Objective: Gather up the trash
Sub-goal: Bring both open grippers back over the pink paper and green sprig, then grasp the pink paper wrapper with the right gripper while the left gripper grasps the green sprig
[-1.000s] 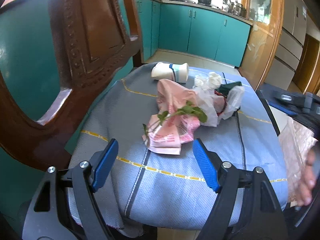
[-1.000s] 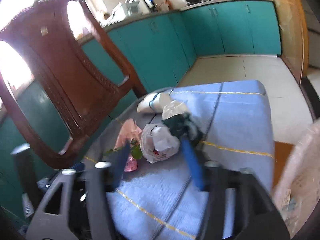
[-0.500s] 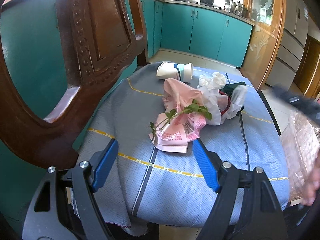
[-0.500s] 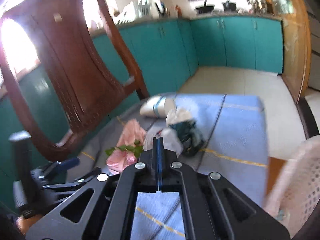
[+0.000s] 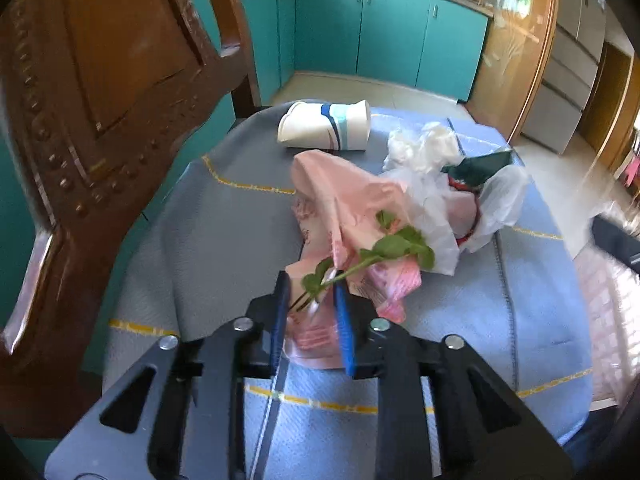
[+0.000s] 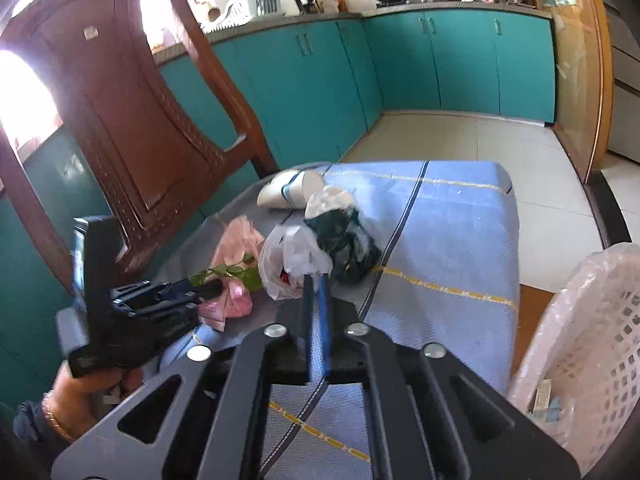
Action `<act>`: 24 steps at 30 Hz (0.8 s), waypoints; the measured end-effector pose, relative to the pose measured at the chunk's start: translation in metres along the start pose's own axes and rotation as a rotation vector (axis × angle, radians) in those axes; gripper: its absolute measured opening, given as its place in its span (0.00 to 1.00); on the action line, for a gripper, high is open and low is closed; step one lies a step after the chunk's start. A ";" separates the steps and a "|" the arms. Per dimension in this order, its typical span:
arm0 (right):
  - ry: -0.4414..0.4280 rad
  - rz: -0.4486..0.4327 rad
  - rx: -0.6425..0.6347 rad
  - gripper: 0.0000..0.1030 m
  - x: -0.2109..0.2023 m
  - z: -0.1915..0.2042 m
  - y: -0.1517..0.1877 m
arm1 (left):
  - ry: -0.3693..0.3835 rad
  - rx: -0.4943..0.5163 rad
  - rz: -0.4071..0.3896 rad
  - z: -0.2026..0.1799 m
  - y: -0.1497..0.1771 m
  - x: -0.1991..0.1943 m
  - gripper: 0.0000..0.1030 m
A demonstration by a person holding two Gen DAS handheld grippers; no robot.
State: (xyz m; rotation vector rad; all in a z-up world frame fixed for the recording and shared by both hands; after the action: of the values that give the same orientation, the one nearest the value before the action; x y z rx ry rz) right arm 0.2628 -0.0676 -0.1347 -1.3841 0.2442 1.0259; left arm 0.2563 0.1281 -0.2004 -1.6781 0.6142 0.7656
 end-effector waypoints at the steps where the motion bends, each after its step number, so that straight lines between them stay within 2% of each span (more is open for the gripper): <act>1: 0.010 0.011 0.001 0.24 0.005 0.001 0.001 | 0.015 -0.001 -0.014 -0.001 0.001 -0.006 0.18; 2: 0.015 0.015 0.009 0.42 0.010 0.002 0.002 | 0.024 0.011 -0.028 -0.004 0.003 -0.014 0.15; 3: 0.013 0.014 0.020 0.54 0.014 0.003 0.002 | 0.027 0.025 -0.040 -0.007 0.005 -0.019 0.12; 5: -0.001 0.017 0.031 0.58 0.022 0.009 0.001 | 0.038 0.034 -0.054 -0.010 0.009 -0.029 0.08; 9: -0.029 0.058 0.018 0.58 0.041 0.025 0.004 | 0.080 0.005 -0.084 -0.009 0.011 -0.049 0.07; 16: -0.046 0.079 -0.086 0.58 0.055 0.060 0.011 | 0.042 -0.034 -0.188 0.011 0.005 -0.099 0.07; 19: -0.050 0.097 -0.140 0.57 0.065 0.078 0.018 | 0.037 -0.054 -0.196 0.019 0.006 -0.107 0.07; 20: -0.057 0.102 -0.152 0.54 0.069 0.084 0.020 | 0.037 -0.059 -0.192 0.021 0.008 -0.108 0.07; 24: -0.054 0.127 -0.127 0.52 0.085 0.087 0.023 | 0.031 -0.054 -0.175 0.025 0.015 -0.106 0.07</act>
State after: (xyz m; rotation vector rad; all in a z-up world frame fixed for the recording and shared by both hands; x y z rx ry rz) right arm 0.2595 0.0445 -0.1882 -1.4679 0.2326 1.1995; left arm 0.1719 0.1494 -0.1336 -1.7707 0.4643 0.6363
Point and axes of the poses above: each gripper's, at about its wrist camera, not at the fingertips, and x roughly the way its jaws point, z to its left, y to its underside, the point moved 3 cm from there along x, roughly the way its jaws point, and after that the axes turned 9 degrees about y, right-handed, at the moved point
